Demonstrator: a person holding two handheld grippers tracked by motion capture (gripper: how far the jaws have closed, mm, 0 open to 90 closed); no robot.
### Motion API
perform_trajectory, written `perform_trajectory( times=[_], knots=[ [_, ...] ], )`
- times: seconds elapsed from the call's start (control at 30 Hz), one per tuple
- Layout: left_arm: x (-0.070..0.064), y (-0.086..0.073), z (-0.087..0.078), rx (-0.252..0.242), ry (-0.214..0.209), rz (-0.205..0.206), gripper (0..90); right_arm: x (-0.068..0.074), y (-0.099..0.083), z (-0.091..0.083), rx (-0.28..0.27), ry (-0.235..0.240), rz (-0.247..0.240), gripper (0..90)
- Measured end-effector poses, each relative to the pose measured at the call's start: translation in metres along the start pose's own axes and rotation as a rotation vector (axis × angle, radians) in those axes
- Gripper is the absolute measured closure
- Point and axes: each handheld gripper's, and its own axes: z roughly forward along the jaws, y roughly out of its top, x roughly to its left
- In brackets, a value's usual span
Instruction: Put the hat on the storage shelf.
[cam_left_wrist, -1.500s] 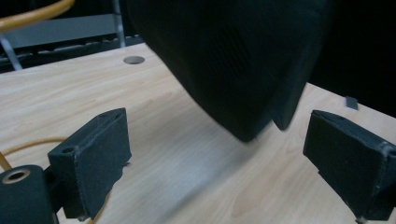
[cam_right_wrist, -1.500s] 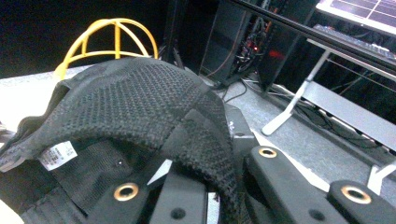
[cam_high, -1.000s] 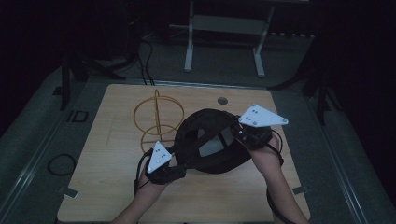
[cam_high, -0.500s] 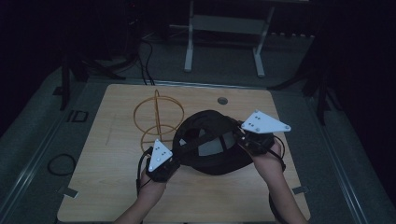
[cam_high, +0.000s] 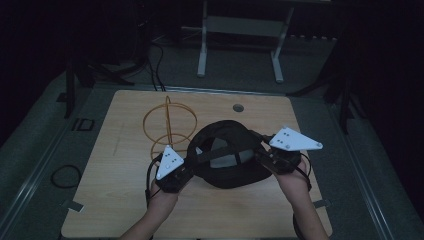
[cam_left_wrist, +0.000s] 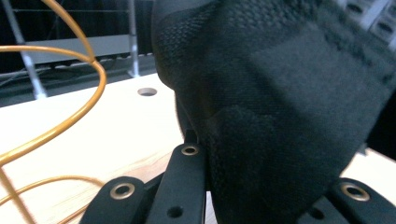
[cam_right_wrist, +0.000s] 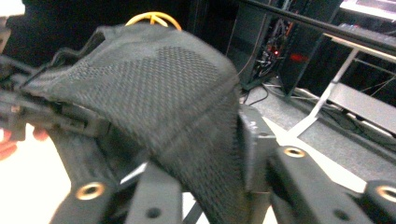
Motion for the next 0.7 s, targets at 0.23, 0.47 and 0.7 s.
perform_trajectory(
  times=[0.23, 0.47, 0.7],
  knots=[
    [-0.003, 0.009, 0.001, -0.007, -0.023, 0.004, 88.8, 0.002, -0.019, -0.002, 0.029, 0.009, 0.013, 50.0],
    [-0.005, 0.016, 0.001, 0.001, -0.046, -0.004, 88.9, 0.004, -0.040, -0.006, 0.066, 0.051, 0.016, 37.4],
    [-0.011, 0.024, -0.002, -0.008, -0.027, 0.060, 88.9, 0.008, -0.056, -0.014, 0.097, 0.130, 0.006, 31.5]
  ],
)
